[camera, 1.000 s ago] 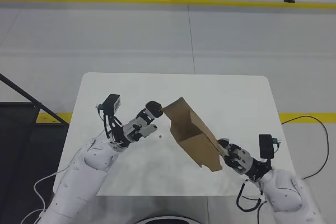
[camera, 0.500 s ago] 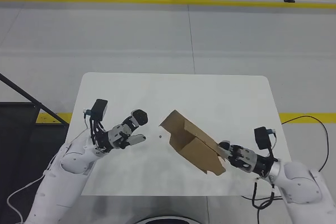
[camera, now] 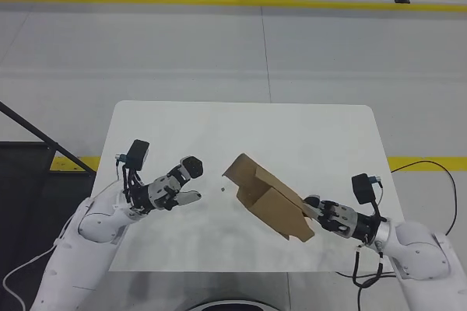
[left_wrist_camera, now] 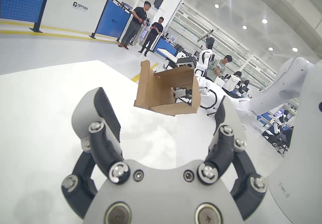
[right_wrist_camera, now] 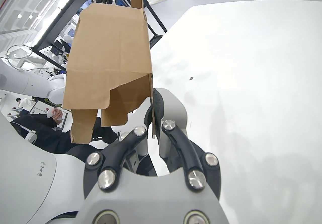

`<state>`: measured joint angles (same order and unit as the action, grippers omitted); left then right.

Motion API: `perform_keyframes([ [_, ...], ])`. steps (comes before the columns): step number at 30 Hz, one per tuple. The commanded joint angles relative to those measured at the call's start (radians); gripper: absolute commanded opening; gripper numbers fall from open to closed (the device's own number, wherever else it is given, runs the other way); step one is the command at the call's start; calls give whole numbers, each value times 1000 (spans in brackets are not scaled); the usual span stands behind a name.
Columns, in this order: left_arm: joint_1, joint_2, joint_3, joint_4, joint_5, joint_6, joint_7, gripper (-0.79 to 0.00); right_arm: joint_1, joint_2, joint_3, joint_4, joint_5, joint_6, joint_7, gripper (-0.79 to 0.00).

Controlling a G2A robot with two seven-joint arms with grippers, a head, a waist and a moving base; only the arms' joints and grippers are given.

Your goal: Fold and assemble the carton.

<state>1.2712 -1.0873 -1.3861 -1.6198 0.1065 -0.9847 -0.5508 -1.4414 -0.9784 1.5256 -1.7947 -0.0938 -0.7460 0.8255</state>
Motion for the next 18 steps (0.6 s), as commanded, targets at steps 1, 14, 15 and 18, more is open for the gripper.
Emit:
perform_keyframes([
  [1,-14,1,13,1,6,2,-16,0,2,1,-10,0,0,15,0,-785],
  [14,-85,43,20,-39,5,-28,-232,0,49,25,-7,3,77,135,191,-785],
  [15,-88,48,19,-41,-4,-28,-254,0,53,27,-6,2,81,144,206,-785],
  [18,-95,67,40,-41,-47,-28,-257,0,68,33,-7,-3,98,167,266,-785],
])
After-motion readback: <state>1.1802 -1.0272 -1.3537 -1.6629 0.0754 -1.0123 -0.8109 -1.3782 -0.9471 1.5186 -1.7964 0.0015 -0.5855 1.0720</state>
